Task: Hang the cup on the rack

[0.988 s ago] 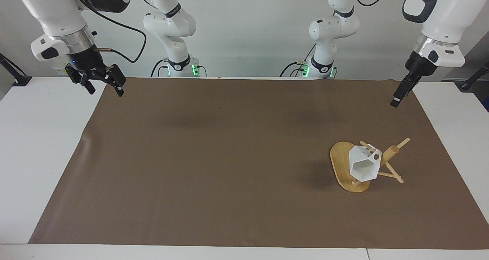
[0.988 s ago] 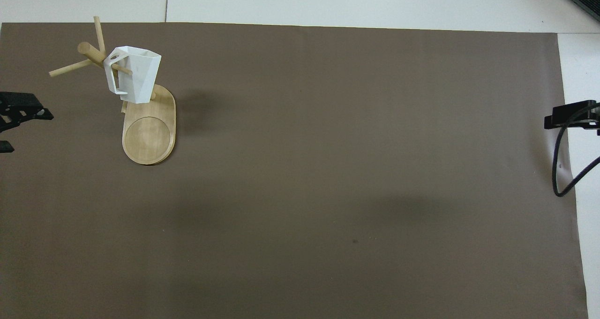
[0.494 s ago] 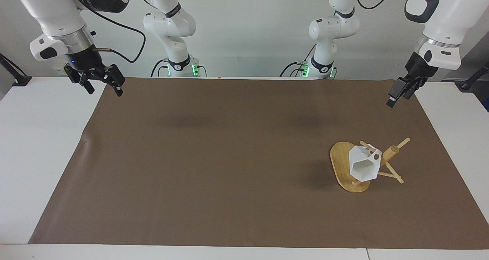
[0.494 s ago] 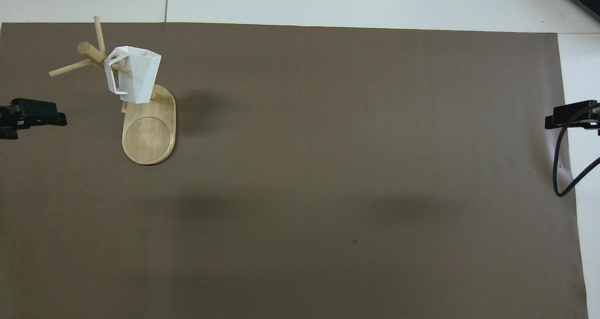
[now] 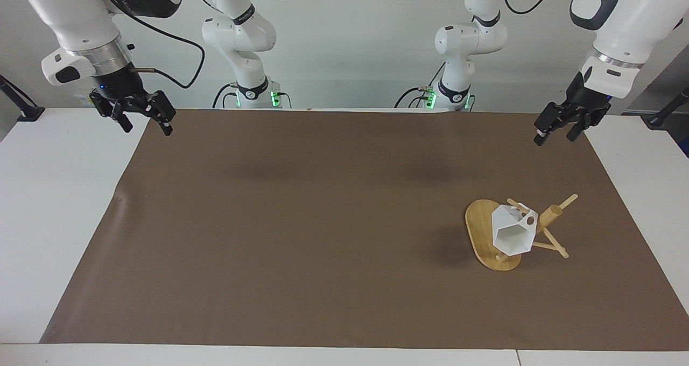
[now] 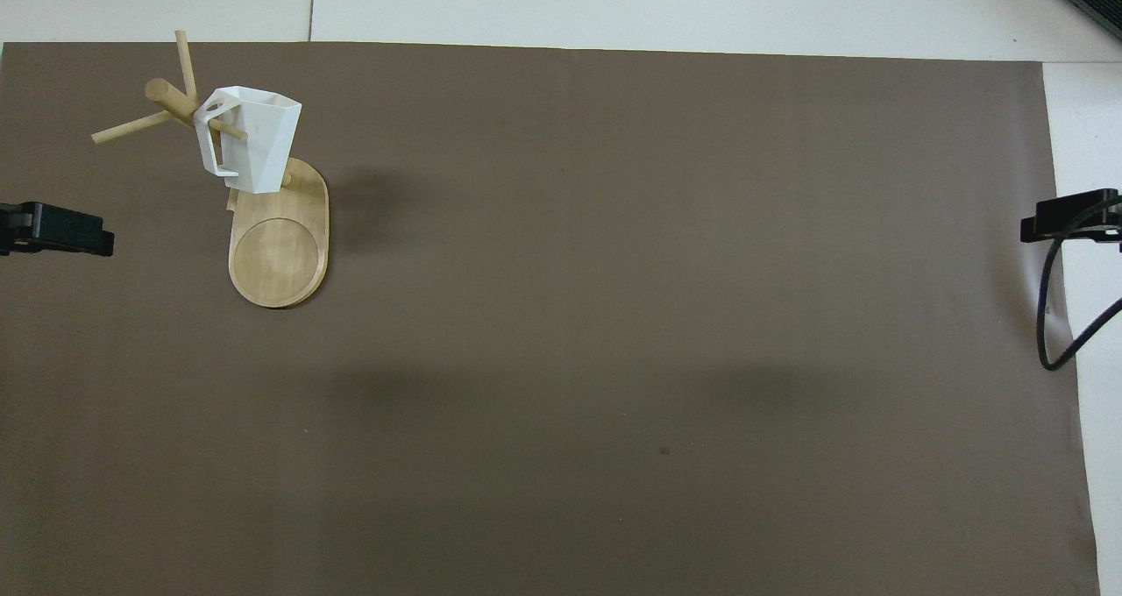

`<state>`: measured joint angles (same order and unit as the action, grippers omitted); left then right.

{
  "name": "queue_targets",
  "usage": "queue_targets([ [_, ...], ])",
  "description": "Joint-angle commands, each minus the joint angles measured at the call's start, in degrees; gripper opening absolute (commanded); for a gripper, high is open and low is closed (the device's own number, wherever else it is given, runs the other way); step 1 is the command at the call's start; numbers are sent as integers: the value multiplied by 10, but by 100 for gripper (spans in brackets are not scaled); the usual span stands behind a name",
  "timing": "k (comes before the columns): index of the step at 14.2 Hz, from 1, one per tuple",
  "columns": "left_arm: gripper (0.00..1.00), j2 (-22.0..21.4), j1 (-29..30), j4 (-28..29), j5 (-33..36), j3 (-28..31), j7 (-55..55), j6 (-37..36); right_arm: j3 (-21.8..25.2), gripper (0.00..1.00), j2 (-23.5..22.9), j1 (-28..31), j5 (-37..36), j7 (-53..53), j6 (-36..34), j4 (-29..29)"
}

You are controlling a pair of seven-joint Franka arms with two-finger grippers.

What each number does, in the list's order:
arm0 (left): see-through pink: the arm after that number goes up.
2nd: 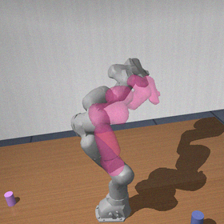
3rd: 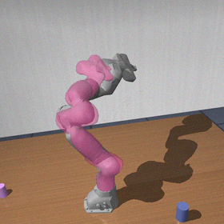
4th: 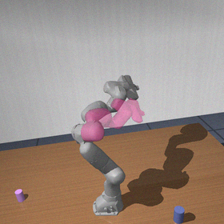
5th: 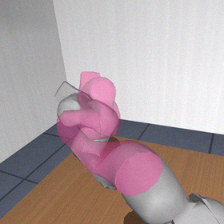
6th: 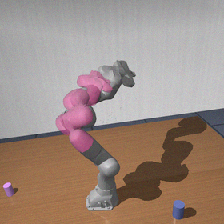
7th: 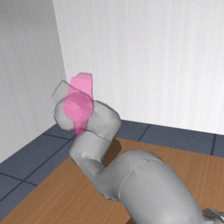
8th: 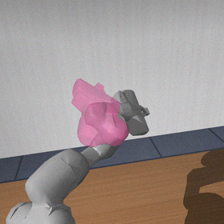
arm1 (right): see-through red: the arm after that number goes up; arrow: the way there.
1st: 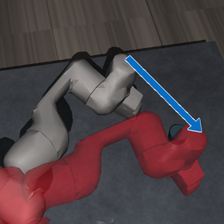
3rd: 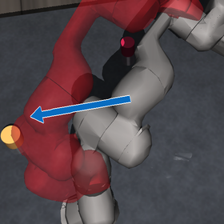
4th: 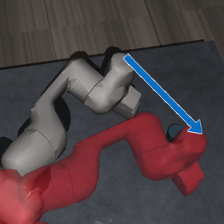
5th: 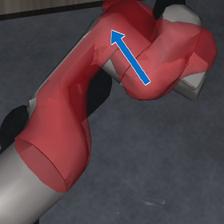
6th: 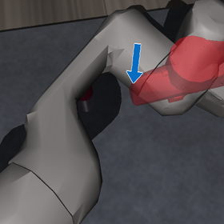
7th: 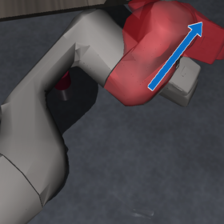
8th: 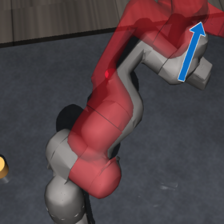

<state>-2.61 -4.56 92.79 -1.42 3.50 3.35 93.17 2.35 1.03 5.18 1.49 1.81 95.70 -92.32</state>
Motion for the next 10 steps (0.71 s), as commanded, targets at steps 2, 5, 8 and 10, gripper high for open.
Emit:
queue_targets([
  [2,100,0,-43,-41,17,28,7,-64,2,100,12,2,1,21,8,-13],
  [5,100,-3,-15,-39,17,-40,-2,-66,3,100,12,2,2,18,8,-13],
  [8,100,-6,-22,-27,16,-44,-9,-58,3,100,12,3,2,19,5,-13],
  [10,100,-33,-19,15,16,-44,-10,-33,3,100,12,3,2,20,2,-13],
])
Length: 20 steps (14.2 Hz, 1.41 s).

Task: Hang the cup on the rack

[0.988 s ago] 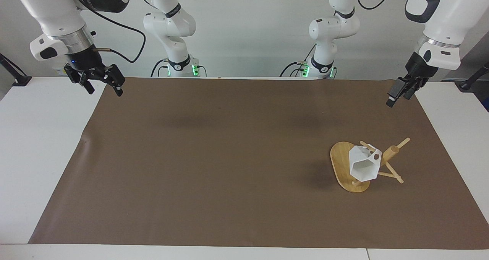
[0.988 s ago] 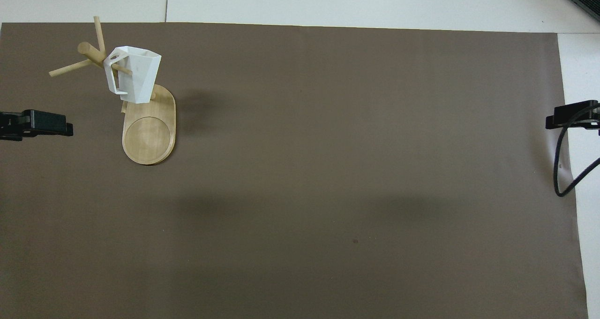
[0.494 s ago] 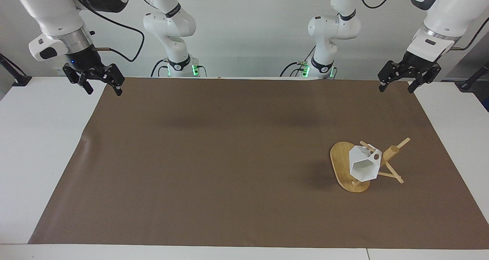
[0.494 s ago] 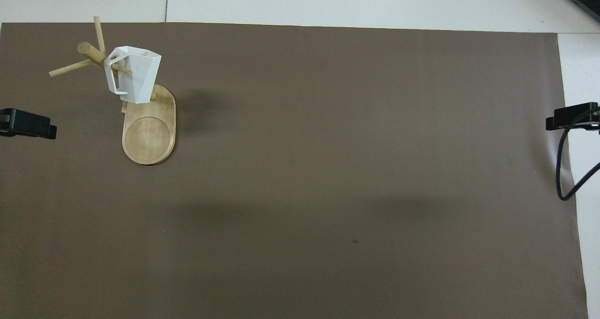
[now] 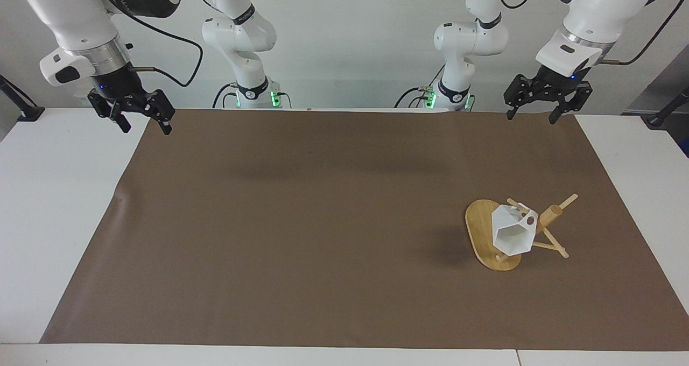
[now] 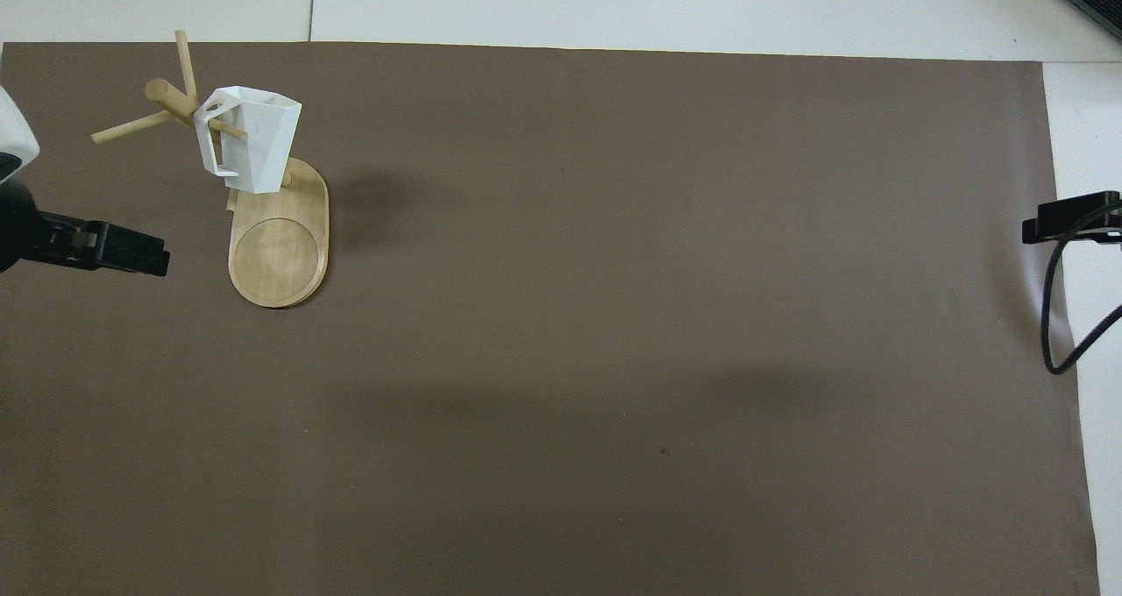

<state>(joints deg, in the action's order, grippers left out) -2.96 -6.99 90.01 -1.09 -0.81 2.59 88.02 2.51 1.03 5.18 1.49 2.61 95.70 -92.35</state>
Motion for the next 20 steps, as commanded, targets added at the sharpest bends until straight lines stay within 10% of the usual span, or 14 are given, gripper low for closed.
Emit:
queue_targets([
  [1,100,-36,6,58,13,-2,-2,22,0,100,12,3,2,12,0,-13],
  [20,100,-62,59,110,2,-29,-23,66,-4,100,12,2,3,13,-1,-13],
])
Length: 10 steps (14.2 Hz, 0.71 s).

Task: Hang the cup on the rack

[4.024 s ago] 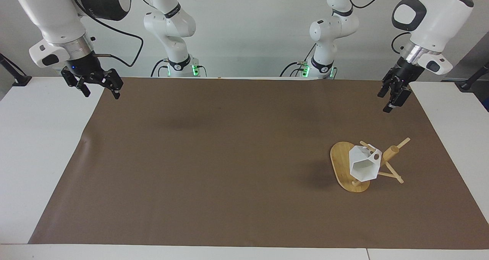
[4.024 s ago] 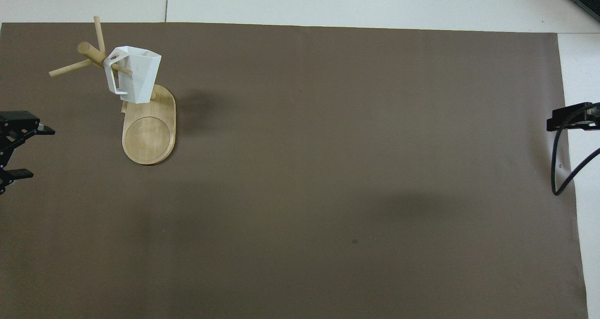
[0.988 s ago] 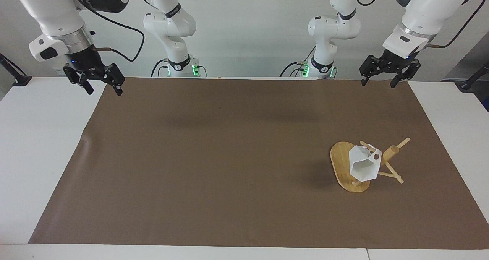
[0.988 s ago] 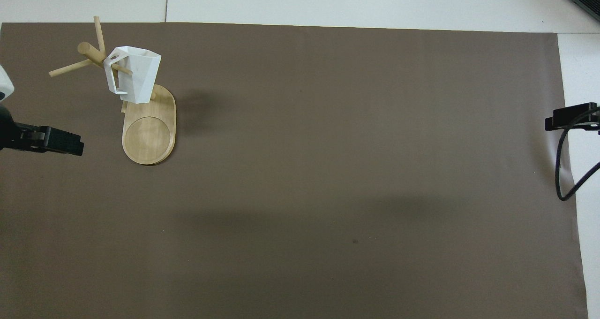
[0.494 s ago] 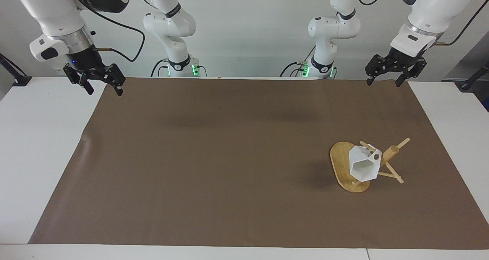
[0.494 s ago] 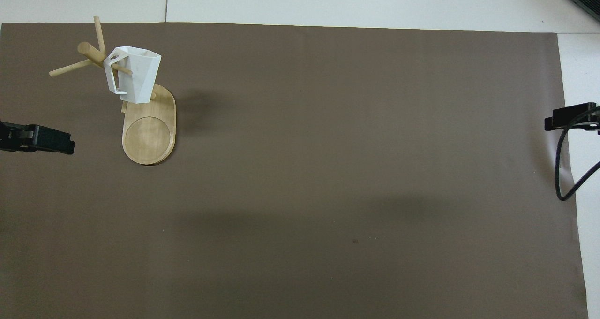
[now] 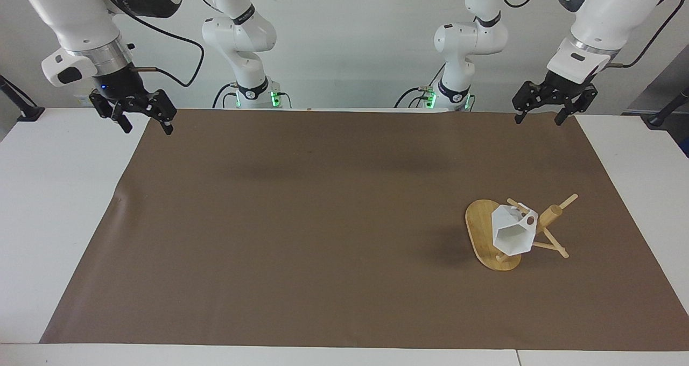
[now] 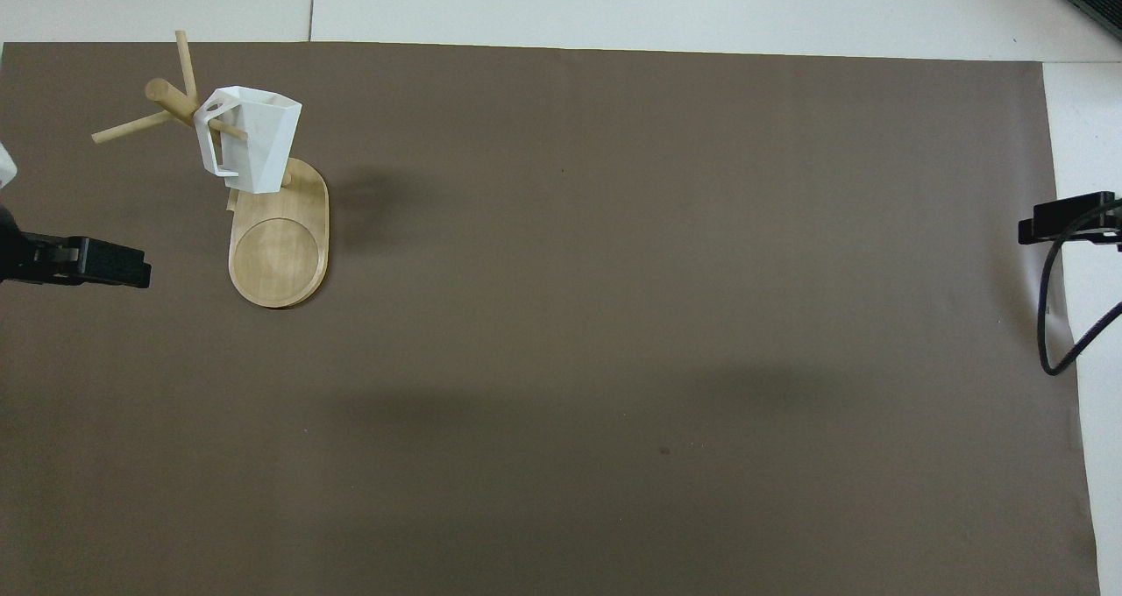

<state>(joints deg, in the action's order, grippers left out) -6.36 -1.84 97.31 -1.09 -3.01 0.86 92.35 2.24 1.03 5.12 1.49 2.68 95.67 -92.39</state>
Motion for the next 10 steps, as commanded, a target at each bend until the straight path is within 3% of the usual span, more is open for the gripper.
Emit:
queue_targets([
  [1,100,-30,7,44,2,-7,-6,23,-1,100,12,2,3,12,0,-12],
  [10,100,-30,5,40,3,-12,-2,8,-1,100,12,2,3,12,0,-12],
])
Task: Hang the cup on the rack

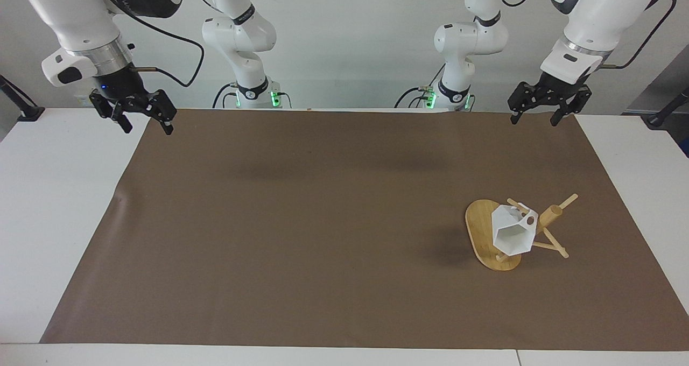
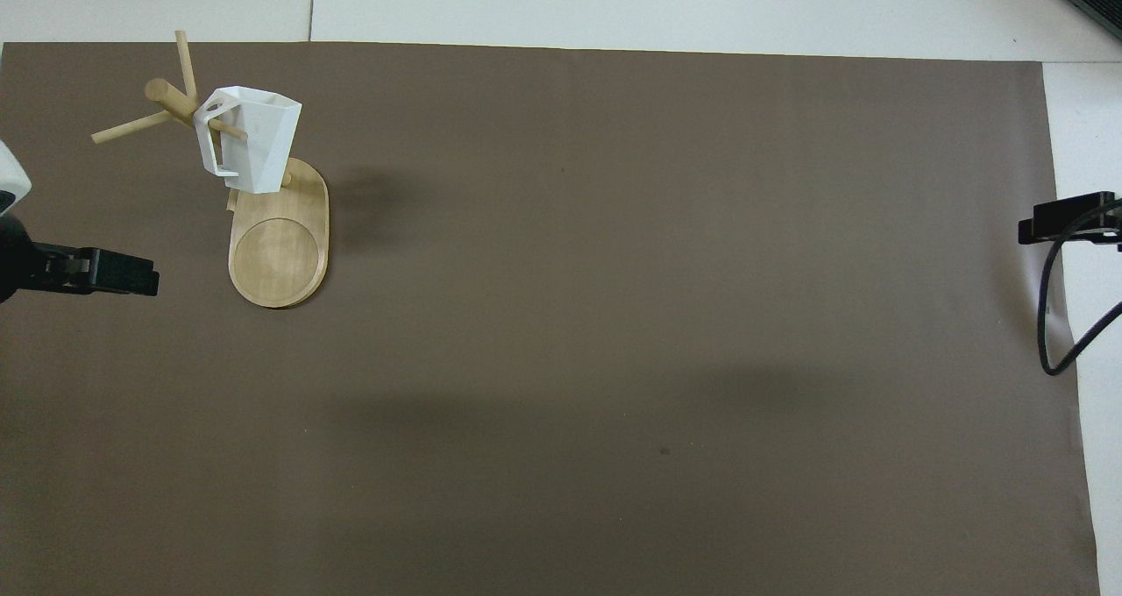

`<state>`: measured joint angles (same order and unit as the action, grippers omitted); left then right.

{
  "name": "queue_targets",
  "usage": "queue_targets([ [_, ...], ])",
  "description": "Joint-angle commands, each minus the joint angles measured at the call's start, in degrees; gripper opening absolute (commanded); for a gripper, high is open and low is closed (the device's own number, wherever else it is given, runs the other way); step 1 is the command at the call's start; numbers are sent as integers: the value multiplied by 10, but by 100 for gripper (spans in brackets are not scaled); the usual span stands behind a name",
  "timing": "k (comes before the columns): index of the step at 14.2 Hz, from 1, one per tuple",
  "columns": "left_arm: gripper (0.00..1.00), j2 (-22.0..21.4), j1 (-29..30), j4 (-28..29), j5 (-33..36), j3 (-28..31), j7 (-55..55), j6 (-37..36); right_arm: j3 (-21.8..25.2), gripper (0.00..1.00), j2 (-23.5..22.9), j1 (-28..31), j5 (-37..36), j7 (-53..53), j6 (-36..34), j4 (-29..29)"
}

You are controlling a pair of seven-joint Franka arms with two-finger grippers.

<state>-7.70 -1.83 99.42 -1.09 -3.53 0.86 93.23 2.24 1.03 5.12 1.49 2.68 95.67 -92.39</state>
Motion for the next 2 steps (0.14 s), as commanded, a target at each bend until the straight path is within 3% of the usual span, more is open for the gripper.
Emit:
queue_targets([
  [1,100,-17,5,19,3,-7,-2,0,-1,100,12,2,3,12,0,-12],
  [2,100,-17,5,19,3,-7,-2,0,-1,100,12,2,3,12,0,-11],
])
